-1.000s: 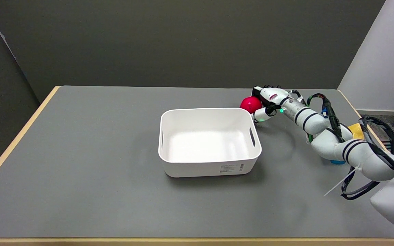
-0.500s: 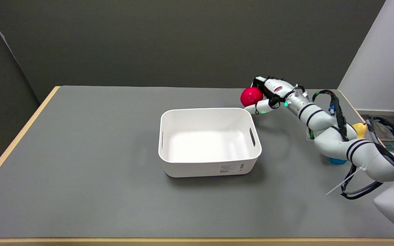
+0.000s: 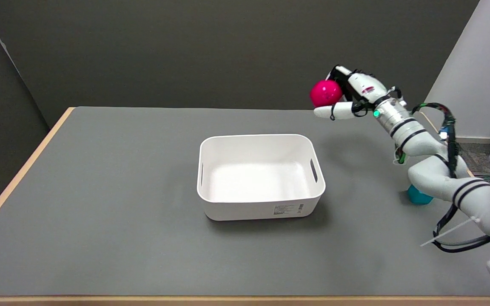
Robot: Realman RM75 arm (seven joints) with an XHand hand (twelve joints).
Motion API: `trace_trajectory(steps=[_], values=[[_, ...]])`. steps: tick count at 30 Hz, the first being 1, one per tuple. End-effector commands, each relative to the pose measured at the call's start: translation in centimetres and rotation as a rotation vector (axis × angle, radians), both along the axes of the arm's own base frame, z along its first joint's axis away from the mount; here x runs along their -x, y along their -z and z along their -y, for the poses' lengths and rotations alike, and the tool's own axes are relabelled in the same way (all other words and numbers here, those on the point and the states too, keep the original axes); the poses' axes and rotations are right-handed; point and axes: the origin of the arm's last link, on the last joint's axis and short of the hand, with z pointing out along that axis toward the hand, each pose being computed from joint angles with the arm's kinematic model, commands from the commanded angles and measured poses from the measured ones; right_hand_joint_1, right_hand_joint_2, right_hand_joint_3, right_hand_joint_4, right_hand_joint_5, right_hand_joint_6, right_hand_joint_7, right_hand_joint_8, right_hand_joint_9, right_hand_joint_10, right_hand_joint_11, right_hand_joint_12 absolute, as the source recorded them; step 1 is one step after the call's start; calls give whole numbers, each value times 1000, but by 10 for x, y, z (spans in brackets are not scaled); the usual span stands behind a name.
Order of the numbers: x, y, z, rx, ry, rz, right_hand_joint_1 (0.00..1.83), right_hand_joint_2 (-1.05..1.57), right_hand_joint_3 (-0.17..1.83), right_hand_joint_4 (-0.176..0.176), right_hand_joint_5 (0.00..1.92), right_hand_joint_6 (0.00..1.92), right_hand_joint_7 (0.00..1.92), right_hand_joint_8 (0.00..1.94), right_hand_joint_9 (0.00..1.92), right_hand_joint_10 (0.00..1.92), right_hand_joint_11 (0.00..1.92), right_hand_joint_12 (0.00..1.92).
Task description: Pick up the pomegranate.
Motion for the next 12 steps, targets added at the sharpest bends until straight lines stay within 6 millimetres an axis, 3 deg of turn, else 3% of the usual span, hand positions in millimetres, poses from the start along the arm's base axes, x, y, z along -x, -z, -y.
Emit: trace_trajectory(steps=[1, 12], values=[[-65, 37, -64, -202, -232, -106, 803, 1159, 374, 176, 589, 1625, 820, 1729, 903, 1921, 518, 1528], [-80, 114, -73, -402, -205, -176, 818, 1141, 385, 176, 609, 1600, 850, 1709, 927, 1921, 539, 1555]])
